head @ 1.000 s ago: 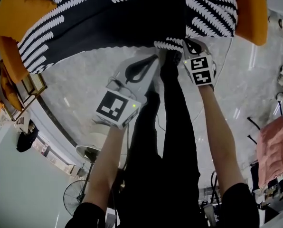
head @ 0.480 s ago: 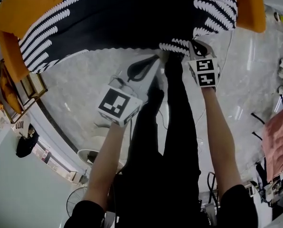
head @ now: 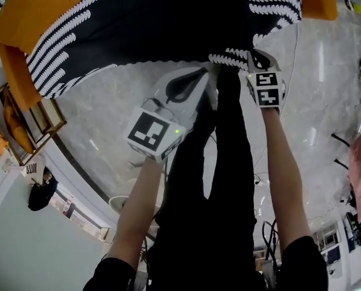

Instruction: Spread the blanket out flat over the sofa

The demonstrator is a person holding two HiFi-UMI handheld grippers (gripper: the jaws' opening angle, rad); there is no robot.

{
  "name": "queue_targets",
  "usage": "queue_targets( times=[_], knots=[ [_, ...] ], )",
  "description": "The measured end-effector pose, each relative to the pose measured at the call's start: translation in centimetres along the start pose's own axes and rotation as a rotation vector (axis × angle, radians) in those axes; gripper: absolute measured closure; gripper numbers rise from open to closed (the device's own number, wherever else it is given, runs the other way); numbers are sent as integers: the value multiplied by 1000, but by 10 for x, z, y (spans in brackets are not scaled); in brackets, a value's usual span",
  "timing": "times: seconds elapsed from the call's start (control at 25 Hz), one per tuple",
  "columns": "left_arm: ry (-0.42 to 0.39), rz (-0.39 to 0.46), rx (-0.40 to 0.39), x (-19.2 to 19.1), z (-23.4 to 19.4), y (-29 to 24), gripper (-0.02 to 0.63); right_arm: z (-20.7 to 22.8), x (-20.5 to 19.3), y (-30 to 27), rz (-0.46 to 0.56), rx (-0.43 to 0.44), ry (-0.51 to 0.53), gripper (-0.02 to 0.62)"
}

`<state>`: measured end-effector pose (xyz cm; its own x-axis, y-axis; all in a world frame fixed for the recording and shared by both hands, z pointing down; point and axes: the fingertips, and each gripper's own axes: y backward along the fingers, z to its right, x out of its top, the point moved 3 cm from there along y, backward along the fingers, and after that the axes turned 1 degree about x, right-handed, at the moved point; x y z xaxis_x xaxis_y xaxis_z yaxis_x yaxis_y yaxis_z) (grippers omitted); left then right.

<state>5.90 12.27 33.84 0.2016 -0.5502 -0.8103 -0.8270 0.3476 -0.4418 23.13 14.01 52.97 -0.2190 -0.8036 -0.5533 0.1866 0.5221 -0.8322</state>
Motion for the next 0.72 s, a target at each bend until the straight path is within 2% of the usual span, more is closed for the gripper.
queue_targets(
  times=[0.36,0.72],
  knots=[
    [22,-5,-9,-27,3,-12,595,7,-49,-3,-40,-35,-18,583],
    [14,-38,-12,-58,-7,-55,594,25,-95,-47,-94,-13,14,583]
  ],
)
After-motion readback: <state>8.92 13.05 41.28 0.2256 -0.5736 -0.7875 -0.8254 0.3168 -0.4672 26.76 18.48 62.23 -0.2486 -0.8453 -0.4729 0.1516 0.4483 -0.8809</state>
